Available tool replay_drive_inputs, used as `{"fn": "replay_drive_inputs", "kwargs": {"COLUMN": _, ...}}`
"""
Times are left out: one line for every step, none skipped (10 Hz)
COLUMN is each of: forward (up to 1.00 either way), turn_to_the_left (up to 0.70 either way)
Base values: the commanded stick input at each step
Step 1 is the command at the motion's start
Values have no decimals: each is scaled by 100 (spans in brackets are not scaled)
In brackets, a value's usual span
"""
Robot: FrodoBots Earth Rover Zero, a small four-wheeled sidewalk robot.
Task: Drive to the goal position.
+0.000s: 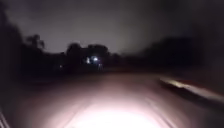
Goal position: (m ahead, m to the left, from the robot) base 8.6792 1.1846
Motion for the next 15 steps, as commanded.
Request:
{"fn": "replay_drive_inputs", "kwargs": {"forward": 70, "turn_to_the_left": 0}}
{"fn": "replay_drive_inputs", "kwargs": {"forward": 70, "turn_to_the_left": 0}}
{"fn": "replay_drive_inputs", "kwargs": {"forward": 70, "turn_to_the_left": 0}}
{"fn": "replay_drive_inputs", "kwargs": {"forward": 70, "turn_to_the_left": 0}}
{"fn": "replay_drive_inputs", "kwargs": {"forward": 70, "turn_to_the_left": 0}}
{"fn": "replay_drive_inputs", "kwargs": {"forward": 70, "turn_to_the_left": 0}}
{"fn": "replay_drive_inputs", "kwargs": {"forward": 70, "turn_to_the_left": 0}}
{"fn": "replay_drive_inputs", "kwargs": {"forward": 70, "turn_to_the_left": 0}}
{"fn": "replay_drive_inputs", "kwargs": {"forward": 70, "turn_to_the_left": 0}}
{"fn": "replay_drive_inputs", "kwargs": {"forward": 70, "turn_to_the_left": 0}}
{"fn": "replay_drive_inputs", "kwargs": {"forward": 70, "turn_to_the_left": 0}}
{"fn": "replay_drive_inputs", "kwargs": {"forward": 70, "turn_to_the_left": 0}}
{"fn": "replay_drive_inputs", "kwargs": {"forward": 70, "turn_to_the_left": 0}}
{"fn": "replay_drive_inputs", "kwargs": {"forward": 70, "turn_to_the_left": -12}}
{"fn": "replay_drive_inputs", "kwargs": {"forward": 70, "turn_to_the_left": -34}}
